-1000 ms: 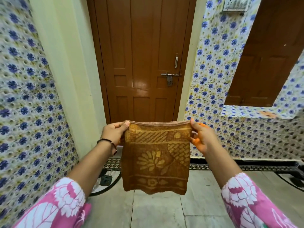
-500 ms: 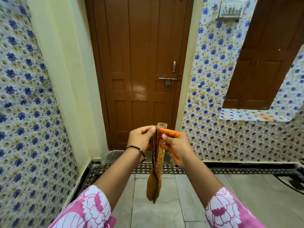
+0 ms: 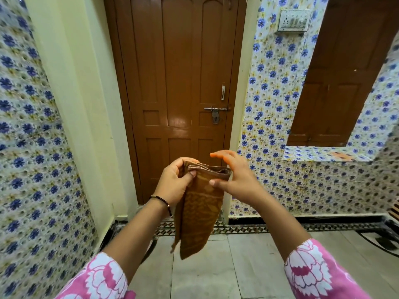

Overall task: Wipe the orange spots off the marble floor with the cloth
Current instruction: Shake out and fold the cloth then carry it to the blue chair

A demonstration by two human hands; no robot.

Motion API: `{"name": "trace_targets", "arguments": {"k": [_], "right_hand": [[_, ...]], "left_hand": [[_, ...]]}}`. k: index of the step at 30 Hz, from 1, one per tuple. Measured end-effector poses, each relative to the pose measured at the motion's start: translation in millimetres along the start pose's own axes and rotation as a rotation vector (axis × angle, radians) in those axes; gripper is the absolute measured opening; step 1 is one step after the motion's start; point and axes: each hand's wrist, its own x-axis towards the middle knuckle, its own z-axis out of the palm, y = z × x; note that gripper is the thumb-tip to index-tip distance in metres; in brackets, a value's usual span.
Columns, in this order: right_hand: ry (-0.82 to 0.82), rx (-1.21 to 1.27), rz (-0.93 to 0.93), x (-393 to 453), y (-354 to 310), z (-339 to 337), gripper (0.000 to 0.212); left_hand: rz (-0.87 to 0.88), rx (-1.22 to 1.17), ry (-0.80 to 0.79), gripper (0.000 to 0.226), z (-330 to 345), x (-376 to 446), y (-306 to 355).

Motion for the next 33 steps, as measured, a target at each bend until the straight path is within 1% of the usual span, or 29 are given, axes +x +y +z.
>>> {"name": "trace_targets", "arguments": {"k": [1,2,3,4,5,8,10,11,12,13,16,17,19,21,22,24,26,27,28,30,32,33], "right_hand": [[-0.115,0.010,0.044,2,0,-4,0.049],[-0.217,0.068,0.095,2,0,-6,0.040],[-0.273,0.135,0.136,2,0,-7,0.028],[-0.271,0.207,0.155,0,1,-7,0.019],[-0.233,0.286,0.161,0,2,-7,0.015],[-0.114,0.511,0.105,-1,1,-4,0.012],[-0.082,0.618,0.052,-1,-6,-3,0.010],[-0.073,0.657,0.030,-1,-11,-3,0.009],[-0.060,0.685,0.014,-1,-16,-3,0.009],[-0.042,0.708,0.003,-1,-21,-3,0.008],[0.021,0.819,0.006,2,-32,-8,0.007],[0.055,0.863,0.038,4,-33,-10,0.007],[0.142,0.915,0.131,8,-32,-15,0.007],[0.247,0.927,0.225,12,-27,-20,0.007],[0.287,0.944,0.269,12,-23,-22,0.008],[0.303,1.017,0.366,12,-13,-26,0.009],[0.207,1.066,0.479,6,-1,-25,0.022],[0.121,1.045,0.538,1,5,-23,0.031],[0.014,1.024,0.592,-7,11,-18,0.040],[-0.193,1.019,0.635,-25,22,-3,0.051],[-0.292,1.054,0.638,-39,29,12,0.050],[-0.294,1.057,0.650,-43,31,18,0.045]], "left_hand": [[0.012,-0.016,-0.004,0.024,-3,0,2],[0.019,-0.026,-0.006,0.025,-7,1,3],[0.026,-0.033,-0.010,0.026,-10,1,5],[0.029,-0.030,-0.010,0.027,-14,0,5],[0.027,-0.024,-0.008,0.027,-17,0,6],[0.006,-0.033,0.036,0.023,-22,1,6],[-0.027,-0.048,0.082,0.018,-21,2,6],[-0.053,-0.069,0.093,0.019,-18,0,7],[-0.098,-0.096,0.092,0.026,-16,-2,8],[-0.157,-0.138,0.072,0.038,-13,-5,9],[-0.345,-0.265,-0.048,0.081,-2,-20,1],[-0.380,-0.313,-0.102,0.089,3,-26,-4],[-0.390,-0.381,-0.189,0.095,13,-38,-13],[-0.320,-0.339,-0.217,0.091,22,-47,-13],[-0.285,-0.290,-0.195,0.084,25,-49,-11],[-0.235,-0.228,-0.118,0.052,27,-48,-7],[-0.217,-0.238,-0.052,0.023,26,-44,-3],[-0.219,-0.268,-0.028,0.015,25,-41,-1],[-0.239,-0.301,-0.008,0.013,23,-38,-1],[-0.320,-0.384,0.025,0.017,19,-33,-2],[-0.402,-0.415,0.002,0.018,14,-30,-3],[-0.437,-0.394,-0.043,0.018,11,-30,-4]]}}
